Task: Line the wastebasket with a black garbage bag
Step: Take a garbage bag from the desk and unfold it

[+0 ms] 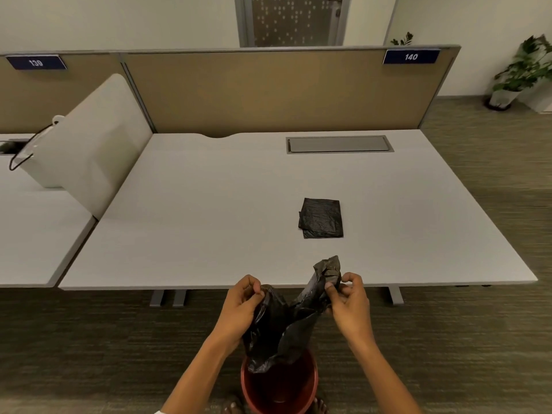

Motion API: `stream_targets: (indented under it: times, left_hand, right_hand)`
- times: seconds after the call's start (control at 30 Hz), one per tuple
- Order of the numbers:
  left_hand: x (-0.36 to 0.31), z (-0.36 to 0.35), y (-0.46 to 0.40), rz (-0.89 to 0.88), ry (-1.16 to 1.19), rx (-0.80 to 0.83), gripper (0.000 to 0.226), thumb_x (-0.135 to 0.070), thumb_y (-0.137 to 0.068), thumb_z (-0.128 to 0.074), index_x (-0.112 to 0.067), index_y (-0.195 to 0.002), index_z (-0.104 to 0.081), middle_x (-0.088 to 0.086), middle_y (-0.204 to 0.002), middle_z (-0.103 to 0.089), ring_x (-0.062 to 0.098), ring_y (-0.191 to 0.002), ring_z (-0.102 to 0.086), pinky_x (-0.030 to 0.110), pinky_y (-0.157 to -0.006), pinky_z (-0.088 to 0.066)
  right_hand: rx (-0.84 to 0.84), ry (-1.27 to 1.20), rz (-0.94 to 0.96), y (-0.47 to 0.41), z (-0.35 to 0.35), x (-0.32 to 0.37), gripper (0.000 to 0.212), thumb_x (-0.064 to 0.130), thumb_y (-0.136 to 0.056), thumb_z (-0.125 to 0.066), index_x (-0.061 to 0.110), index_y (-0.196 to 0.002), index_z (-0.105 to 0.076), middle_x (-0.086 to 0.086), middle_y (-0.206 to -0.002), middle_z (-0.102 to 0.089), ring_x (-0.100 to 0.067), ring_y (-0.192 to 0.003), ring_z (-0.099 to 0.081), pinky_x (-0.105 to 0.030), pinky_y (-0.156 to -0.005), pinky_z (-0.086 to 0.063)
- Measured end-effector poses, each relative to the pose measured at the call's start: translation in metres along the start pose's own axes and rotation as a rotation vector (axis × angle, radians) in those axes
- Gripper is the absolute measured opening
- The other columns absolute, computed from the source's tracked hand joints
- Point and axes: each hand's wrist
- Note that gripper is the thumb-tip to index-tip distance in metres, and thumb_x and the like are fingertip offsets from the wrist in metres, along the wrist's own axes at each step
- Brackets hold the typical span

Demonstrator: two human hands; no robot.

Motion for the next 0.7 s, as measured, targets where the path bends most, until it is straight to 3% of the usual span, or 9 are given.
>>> stream_targets:
  times: [0.1,0.17,0.23,0.3,0.4,0.53,0.7]
  left_hand:
    - [0.006,0.001,0.001,-0.026,-0.137,0.003,0.041,0.008,-0.089,-0.040,-0.020,-0.066,-0.058,-0.003,-0.065,-0.061,0.016,-0.067,-0.059,0.018,-0.058,-0.045]
    - [0.009,0.000,0.001,0.023,-0.226,-0.016,0.043,0.006,-0.089,-0.041,-0.020,-0.066,-0.066,0.000,-0.071,-0.069,0.019,-0.073,-0.066,0.027,-0.062,-0.052]
    - [0.011,-0.003,0.000,0.085,-0.359,-0.015,0.034,-0.004,-0.092,-0.049,-0.021,-0.074,-0.071,0.001,-0.080,-0.073,0.017,-0.079,-0.069,0.033,-0.071,-0.055]
    - [0.012,-0.004,-0.001,0.109,-0.520,0.050,0.019,-0.022,-0.093,-0.057,-0.026,-0.080,-0.070,-0.005,-0.083,-0.071,0.007,-0.079,-0.065,0.024,-0.068,-0.053]
    - [0.012,-0.008,-0.001,0.055,-0.698,0.063,0.016,-0.040,-0.084,-0.067,-0.025,-0.083,-0.063,-0.003,-0.100,-0.063,0.014,-0.099,-0.055,0.029,-0.081,-0.048]
    - [0.002,-0.019,0.004,-0.137,-0.660,0.023,0.025,-0.042,-0.067,-0.076,-0.032,-0.076,-0.055,-0.004,-0.122,-0.054,0.011,-0.121,-0.041,0.031,-0.099,-0.040]
    - [-0.007,-0.034,0.003,-0.243,-0.532,0.117,0.025,-0.052,-0.068,-0.075,-0.029,-0.073,-0.068,-0.016,-0.118,-0.061,0.000,-0.112,-0.054,0.029,-0.097,-0.042]
  right_hand:
    - [-0.005,0.049,0.072,0.001,0.002,-0.002,0.015,0.009,-0.094,-0.062,0.018,-0.088,-0.052,-0.005,-0.085,-0.071,-0.019,-0.072,-0.073,-0.030,-0.056,-0.061]
    - [0.034,0.110,0.103,0.000,0.003,-0.004,0.019,0.004,-0.095,-0.059,0.016,-0.080,-0.059,-0.004,-0.084,-0.070,-0.023,-0.076,-0.070,-0.030,-0.060,-0.061]
    - [0.067,0.153,0.108,0.000,0.000,-0.004,0.030,-0.002,-0.094,-0.055,0.021,-0.079,-0.068,0.001,-0.088,-0.072,-0.016,-0.084,-0.070,-0.030,-0.074,-0.060]
    - [0.079,0.152,0.111,0.001,-0.003,-0.003,0.036,0.000,-0.095,-0.056,0.031,-0.085,-0.071,0.010,-0.095,-0.073,-0.005,-0.093,-0.068,-0.024,-0.084,-0.055]
    - [0.111,0.098,0.098,0.004,-0.009,-0.001,0.025,0.010,-0.089,-0.069,0.035,-0.090,-0.072,0.010,-0.096,-0.074,-0.004,-0.091,-0.069,-0.023,-0.081,-0.058]
    - [0.116,0.134,0.120,0.009,-0.013,-0.002,0.030,0.020,-0.074,-0.085,0.034,-0.095,-0.069,0.014,-0.097,-0.072,0.000,-0.091,-0.069,-0.017,-0.077,-0.057]
    - [0.155,0.143,0.157,0.009,-0.019,-0.001,0.036,0.007,-0.074,-0.083,0.030,-0.099,-0.069,0.013,-0.102,-0.072,0.000,-0.094,-0.069,-0.021,-0.085,-0.058]
Point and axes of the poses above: each hand's wrist, its own y-axis away from the middle knuckle, its own z-axis out of the back of the hand, x = y × z
